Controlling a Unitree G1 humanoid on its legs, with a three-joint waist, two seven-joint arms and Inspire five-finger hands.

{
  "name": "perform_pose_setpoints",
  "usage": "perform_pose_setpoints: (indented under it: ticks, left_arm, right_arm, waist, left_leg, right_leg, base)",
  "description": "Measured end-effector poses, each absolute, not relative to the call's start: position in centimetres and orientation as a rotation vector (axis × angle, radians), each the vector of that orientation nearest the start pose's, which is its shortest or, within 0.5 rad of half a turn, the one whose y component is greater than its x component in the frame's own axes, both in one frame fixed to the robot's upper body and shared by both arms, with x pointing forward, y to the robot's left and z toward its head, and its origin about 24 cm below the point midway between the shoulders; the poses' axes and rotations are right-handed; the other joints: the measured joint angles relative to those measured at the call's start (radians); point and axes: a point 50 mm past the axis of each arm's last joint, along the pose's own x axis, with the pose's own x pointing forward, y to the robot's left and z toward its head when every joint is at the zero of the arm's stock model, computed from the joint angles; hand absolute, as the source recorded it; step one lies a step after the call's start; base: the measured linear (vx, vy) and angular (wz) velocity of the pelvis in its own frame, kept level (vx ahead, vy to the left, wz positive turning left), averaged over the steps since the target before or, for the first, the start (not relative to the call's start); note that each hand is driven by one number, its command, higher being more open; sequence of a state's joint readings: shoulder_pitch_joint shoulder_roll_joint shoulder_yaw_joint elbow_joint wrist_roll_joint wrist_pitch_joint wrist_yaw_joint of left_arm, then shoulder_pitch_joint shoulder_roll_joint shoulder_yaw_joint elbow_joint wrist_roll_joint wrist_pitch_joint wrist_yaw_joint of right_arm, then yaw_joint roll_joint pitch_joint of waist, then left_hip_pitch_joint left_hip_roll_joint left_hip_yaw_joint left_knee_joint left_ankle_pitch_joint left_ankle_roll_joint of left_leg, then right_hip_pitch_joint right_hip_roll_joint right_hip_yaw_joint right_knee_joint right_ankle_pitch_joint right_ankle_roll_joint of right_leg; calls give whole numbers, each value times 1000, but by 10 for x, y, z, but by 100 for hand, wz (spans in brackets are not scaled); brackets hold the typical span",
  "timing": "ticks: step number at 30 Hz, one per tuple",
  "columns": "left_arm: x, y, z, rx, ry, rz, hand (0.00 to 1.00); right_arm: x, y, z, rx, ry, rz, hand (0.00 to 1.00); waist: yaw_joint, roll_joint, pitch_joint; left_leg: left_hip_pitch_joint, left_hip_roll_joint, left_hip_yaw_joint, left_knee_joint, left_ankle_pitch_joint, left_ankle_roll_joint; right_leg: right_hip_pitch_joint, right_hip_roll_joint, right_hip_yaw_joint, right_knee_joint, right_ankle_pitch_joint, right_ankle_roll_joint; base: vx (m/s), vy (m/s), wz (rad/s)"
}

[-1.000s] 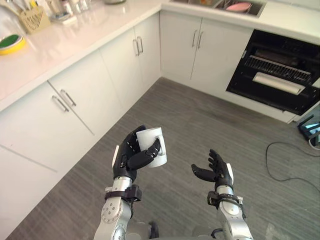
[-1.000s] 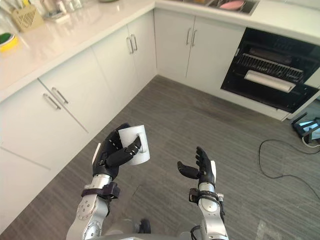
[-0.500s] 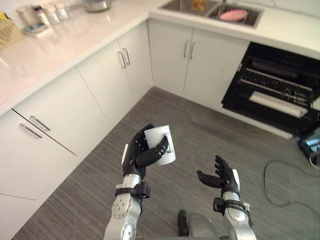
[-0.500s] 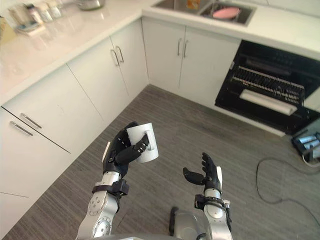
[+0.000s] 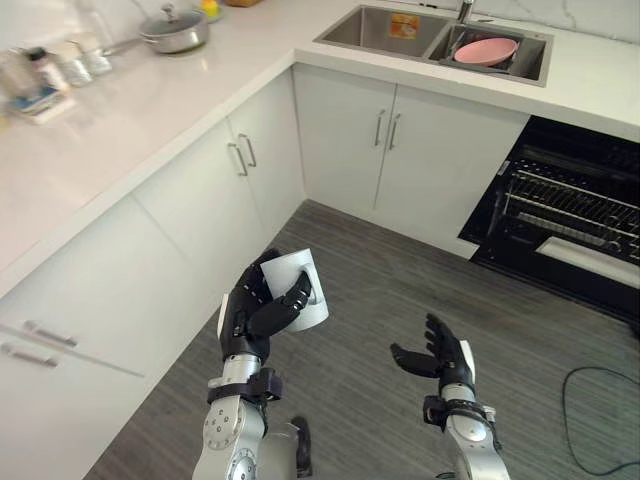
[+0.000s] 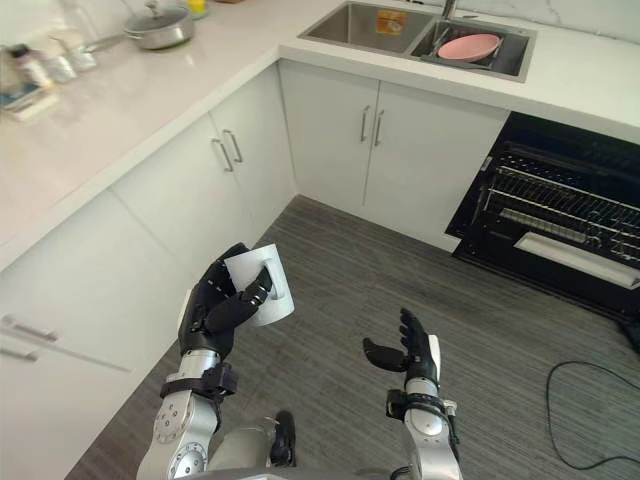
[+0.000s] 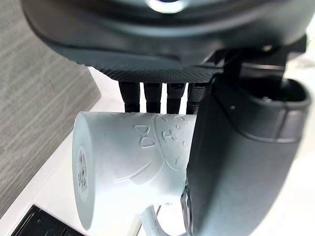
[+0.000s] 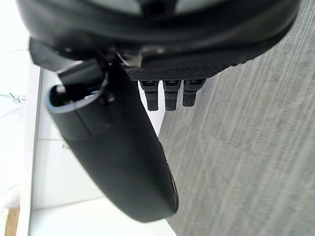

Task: Walk over to the sink, pick up the cup, carry it to the dishwasher, place the cup inside the dishwasher, then close the dishwasher door

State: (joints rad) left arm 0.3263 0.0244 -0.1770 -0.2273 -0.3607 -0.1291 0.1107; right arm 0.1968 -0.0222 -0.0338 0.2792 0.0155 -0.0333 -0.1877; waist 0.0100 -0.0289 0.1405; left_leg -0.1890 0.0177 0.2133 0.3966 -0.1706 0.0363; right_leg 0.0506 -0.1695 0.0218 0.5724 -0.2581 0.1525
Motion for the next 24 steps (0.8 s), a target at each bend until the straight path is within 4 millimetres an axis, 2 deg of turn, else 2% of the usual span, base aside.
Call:
perform_pose_setpoints:
  ticks: [1, 2, 4, 5, 6, 8, 9, 10, 11, 12, 13, 14, 15, 16, 17, 18, 19, 20, 21, 22, 24]
  left_arm:
    - [189, 139, 35, -349, -1, 45, 30]
    - [189, 141, 34, -334, 5, 43, 30]
    - [189, 141, 34, -330, 7, 56, 30]
    - [189, 142, 35, -324, -3, 60, 30]
    - [189, 142, 35, -322, -4, 60, 30]
    - [189, 142, 35, -322, -3, 60, 30]
    - [189, 142, 34, -322, 0, 61, 30]
    - [189, 142, 32, -317, 8, 63, 30]
    - [190, 142, 25, -313, 35, 63, 30]
    - [191, 138, 19, -327, 65, 66, 30]
    - [192, 132, 16, -344, 80, 60, 30]
    - [195, 127, 17, -365, 79, 55, 30]
    - [195, 126, 18, -366, 78, 54, 30]
    - [197, 121, 20, -389, 72, 44, 30]
    - [196, 119, 21, -405, 68, 48, 30]
    - [195, 119, 21, -409, 65, 52, 30]
    - [192, 120, 25, -414, 51, 51, 30]
    - [191, 120, 27, -417, 41, 45, 30]
    - [190, 119, 31, -421, 28, 38, 30]
    - [189, 118, 32, -425, 21, 35, 30]
    - [188, 118, 31, -426, 26, 40, 30]
  right_arm:
    - [187, -180, -58, -31, 428, -270, 90]
    - [189, -178, -58, -29, 426, -262, 90]
    - [190, -176, -57, -31, 423, -256, 90]
    - [194, -173, -55, -25, 413, -247, 90]
    - [195, -171, -55, -23, 410, -243, 90]
    - [196, -169, -54, -22, 406, -231, 90]
    - [196, -170, -54, -23, 406, -232, 90]
    - [195, -170, -54, -24, 406, -233, 90]
    - [194, -174, -56, -40, 413, -236, 90]
    - [193, -179, -57, -59, 420, -241, 90]
    - [193, -183, -56, -71, 420, -244, 90]
    - [191, -188, -57, -78, 427, -259, 90]
    - [190, -188, -57, -77, 428, -261, 90]
    - [182, -188, -59, -64, 444, -279, 90]
    - [178, -187, -54, -58, 422, -290, 90]
    - [178, -186, -49, -52, 401, -291, 90]
    - [181, -182, -39, -36, 351, -290, 90]
    - [183, -182, -33, -31, 325, -290, 90]
    - [186, -182, -25, -27, 282, -292, 90]
    - [189, -183, -21, -30, 252, -292, 90]
    - [193, -183, -20, -31, 243, -288, 90]
  waist:
    - [-5, -15, 8]
    - [-8, -16, 9]
    - [-19, -5, 10]
    - [-24, 0, 14]
    - [-26, 2, 15]
    - [-31, 2, 16]
    - [-37, 1, 15]
    - [-41, -10, 9]
    - [-59, 2, 7]
    - [-55, 42, 3]
    - [-54, 64, -1]
    - [-56, 75, 4]
    - [-57, 75, 5]
    - [-57, 75, 9]
    - [-52, 79, 13]
    - [-46, 76, 16]
    - [-39, 76, 16]
    - [-35, 77, 16]
    - [-26, 72, 14]
    - [-10, 69, 12]
    - [8, 69, 13]
  left_leg:
    - [76, -13, 18, -51, -8, 6]
    - [132, -15, 25, -87, -16, 9]
    - [227, 1, 30, -151, -26, 1]
    - [271, 17, 34, -178, -41, -13]
    - [285, 25, 37, -183, -50, -19]
    - [328, 60, 45, -188, -86, -49]
    - [345, 67, 46, -193, -97, -66]
    - [359, 63, 46, -195, -110, -88]
    - [389, 68, 30, -194, -137, -119]
    - [394, 97, 26, -194, -142, -123]
    - [393, 112, 22, -185, -137, -122]
    - [390, 136, 6, -141, -120, -126]
    - [389, 139, 4, -133, -118, -128]
    - [365, 185, -21, 28, -100, -146]
    - [316, 226, -22, 229, -46, -138]
    - [280, 248, -23, 333, -14, -139]
    - [193, 279, -23, 494, -27, -148]
    - [153, 284, -20, 538, -44, -143]
    - [92, 276, -10, 552, -78, -121]
    - [44, 249, -13, 490, -113, -95]
    - [0, 199, -43, 337, -130, -87]
  right_leg:
    - [-96, -22, 20, 232, 51, 19]
    - [-157, -27, 10, 365, 36, -9]
    - [-245, -27, -56, 454, 0, -73]
    - [-304, -21, -103, 433, -19, -101]
    - [-332, -19, -122, 408, -25, -111]
    - [-405, 6, -191, 186, -24, -123]
    - [-413, 19, -209, 61, 5, -126]
    - [-405, 34, -217, -87, 83, -136]
    - [-381, 46, -212, -145, 237, -181]
    - [-373, 73, -224, -147, 236, -187]
    - [-366, 88, -229, -151, 214, -196]
    - [-348, 104, -241, -140, 179, -207]
    - [-344, 106, -244, -140, 176, -208]
    - [-264, 130, -268, -153, 135, -216]
    - [-198, 153, -263, -183, 117, -223]
    - [-167, 162, -256, -201, 109, -227]
    - [-124, 178, -244, -229, 97, -233]
    - [-106, 182, -238, -241, 88, -243]
    - [-77, 185, -225, -270, 82, -251]
    - [-46, 185, -205, -298, 81, -250]
    - [-11, 184, -170, -321, 73, -243]
  base:
    - [499, 170, -30]
    - [402, 104, -30]
    - [361, 37, -20]
    - [331, -5, -16]
    - [329, -57, -18]
    - [356, -120, -10]
    - [401, -166, 0]
    - [459, -175, 13]
    - [494, -165, 4]
    - [500, -136, -2]
    - [468, -147, -14]
    - [441, -168, -4]
    - [415, -222, 19]
    - [433, -256, 14]
    - [401, -230, 4]
    - [289, -150, -28]
    - [189, -60, -29]
    - [227, -52, -34]
    - [268, -33, -35]
    - [225, -6, -40]
    - [270, 55, -50]
